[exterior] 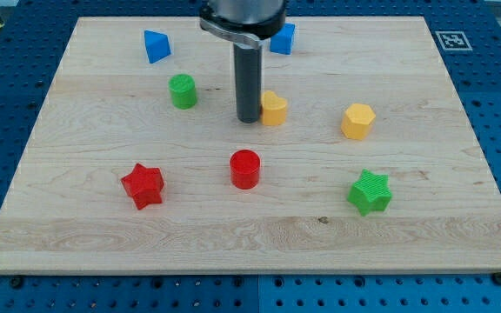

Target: Push the yellow heart closer to the yellow hexagon

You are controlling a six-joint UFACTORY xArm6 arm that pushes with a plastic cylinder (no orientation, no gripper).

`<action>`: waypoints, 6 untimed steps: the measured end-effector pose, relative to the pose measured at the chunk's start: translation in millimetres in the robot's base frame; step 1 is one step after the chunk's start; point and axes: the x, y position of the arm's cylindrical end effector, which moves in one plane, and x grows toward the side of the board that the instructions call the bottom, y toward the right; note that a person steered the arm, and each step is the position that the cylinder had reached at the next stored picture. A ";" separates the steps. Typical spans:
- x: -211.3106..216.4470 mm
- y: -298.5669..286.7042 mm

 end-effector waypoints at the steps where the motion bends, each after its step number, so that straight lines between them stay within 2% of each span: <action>1: 0.0 16.1; 3: -29.7 3.7; 4: -18.1 49.8; 6: -17.8 59.8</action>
